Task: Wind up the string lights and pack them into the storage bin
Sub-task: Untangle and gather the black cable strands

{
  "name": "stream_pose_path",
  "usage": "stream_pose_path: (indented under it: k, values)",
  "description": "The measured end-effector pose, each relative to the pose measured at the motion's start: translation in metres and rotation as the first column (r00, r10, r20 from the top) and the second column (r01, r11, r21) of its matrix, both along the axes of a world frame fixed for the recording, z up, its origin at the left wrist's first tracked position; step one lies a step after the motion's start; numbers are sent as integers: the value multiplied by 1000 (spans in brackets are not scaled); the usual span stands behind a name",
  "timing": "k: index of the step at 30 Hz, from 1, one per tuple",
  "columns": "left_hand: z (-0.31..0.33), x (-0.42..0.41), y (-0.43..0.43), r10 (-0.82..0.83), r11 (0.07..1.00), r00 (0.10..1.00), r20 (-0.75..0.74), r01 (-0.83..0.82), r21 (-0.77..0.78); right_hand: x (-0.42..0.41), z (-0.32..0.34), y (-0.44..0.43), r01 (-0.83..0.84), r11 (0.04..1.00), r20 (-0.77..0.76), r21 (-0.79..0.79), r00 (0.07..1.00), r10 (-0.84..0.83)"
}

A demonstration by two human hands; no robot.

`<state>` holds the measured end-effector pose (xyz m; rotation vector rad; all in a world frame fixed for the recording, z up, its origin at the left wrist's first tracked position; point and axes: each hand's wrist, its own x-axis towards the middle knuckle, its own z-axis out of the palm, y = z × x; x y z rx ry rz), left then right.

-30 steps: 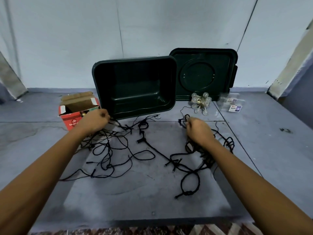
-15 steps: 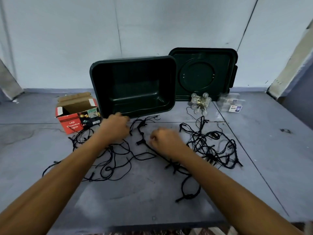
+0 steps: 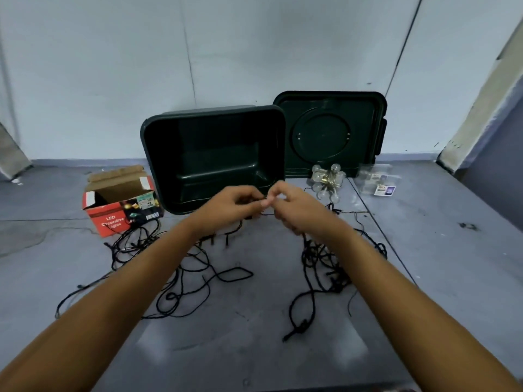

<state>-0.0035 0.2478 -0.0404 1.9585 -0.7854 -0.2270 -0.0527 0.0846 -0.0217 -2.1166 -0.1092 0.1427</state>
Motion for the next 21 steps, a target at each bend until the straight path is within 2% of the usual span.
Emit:
stream_pose_path:
  k: [3,6,11,13,16,18,21]
  values:
    - [22,1,-14,-50,980,997,-54,39,-195,3,38,-20,-18,988,40,153,999,12]
    - [36,-3,-34,-119,931,977,-174,49,-361,8,64,-37,-65,958,74,280,996,46]
    - [40,-22,-60,-128,951,933,-337,20,-307,18,91,-47,-86,855,91,511,995,46]
    - [33,-29,-66,-220,923,855,-469,26,-384,23,99,-49,-91,841,110,533,993,38]
    - [26,-42,-77,-322,863,751,-577,-19,-506,33,102,-53,-67,774,102,629,995,3]
    - [26,-51,-82,-355,845,701,-618,-43,-534,42,97,-55,-13,721,64,693,997,-43]
    - [33,-60,-89,-417,812,676,-607,-23,-583,51,68,-57,91,646,-46,758,995,-87]
